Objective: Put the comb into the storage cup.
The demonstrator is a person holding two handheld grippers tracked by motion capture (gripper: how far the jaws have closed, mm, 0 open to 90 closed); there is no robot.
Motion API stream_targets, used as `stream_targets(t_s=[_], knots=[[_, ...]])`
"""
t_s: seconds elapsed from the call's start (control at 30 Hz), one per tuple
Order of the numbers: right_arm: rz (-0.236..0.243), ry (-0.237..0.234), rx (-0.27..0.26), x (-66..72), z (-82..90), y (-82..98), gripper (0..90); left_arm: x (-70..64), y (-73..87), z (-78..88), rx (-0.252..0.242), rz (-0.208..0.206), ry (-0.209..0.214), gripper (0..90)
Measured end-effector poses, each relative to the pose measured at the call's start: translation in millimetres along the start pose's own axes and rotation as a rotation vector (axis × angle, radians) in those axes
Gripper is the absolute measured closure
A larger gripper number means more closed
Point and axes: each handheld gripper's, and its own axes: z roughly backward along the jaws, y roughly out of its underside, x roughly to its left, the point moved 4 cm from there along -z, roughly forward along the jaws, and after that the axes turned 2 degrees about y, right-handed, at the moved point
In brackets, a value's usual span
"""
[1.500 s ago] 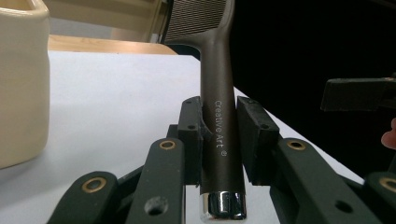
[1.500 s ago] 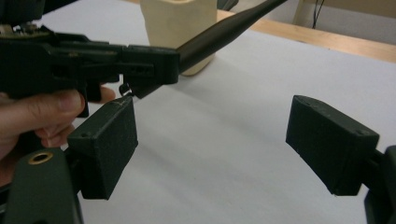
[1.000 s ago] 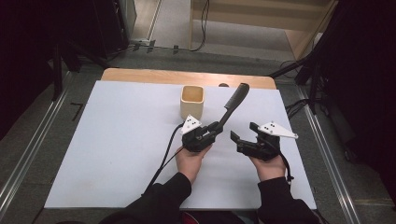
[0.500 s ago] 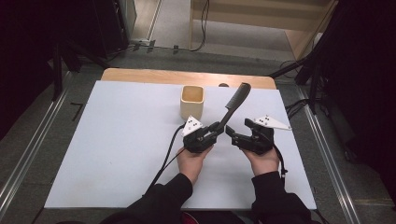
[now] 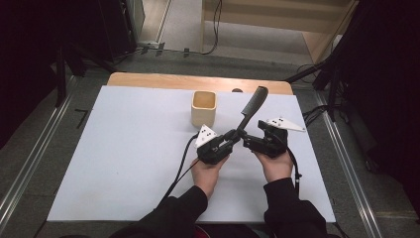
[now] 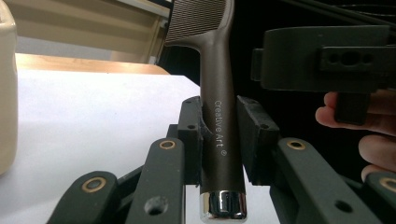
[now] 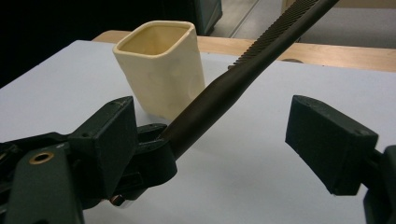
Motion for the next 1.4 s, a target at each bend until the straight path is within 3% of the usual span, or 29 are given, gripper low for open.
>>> stream_targets(t_s=[0.53,0.9,1.2,1.4], knots=[[-0.020,0.009,0.003,1.1,-14.8,-5.6,19.4,-6.1,-0.1,0.2,-0.057,-0.013,0.016,72.8],[-0.035,0.013,0.026,0.8,-24.3,-7.1,25.2,-6.7,1.0,-0.8,-0.055,-0.004,0.015,72.8],[-0.060,0.000,0.038,0.0,-29.8,-7.5,34.1,-8.2,1.7,-1.5,-0.059,-0.014,0.016,72.8],[-0.070,-0.005,0.044,1.0,-31.1,-7.5,44.8,-9.7,2.4,-1.6,-0.056,-0.024,0.016,72.8]])
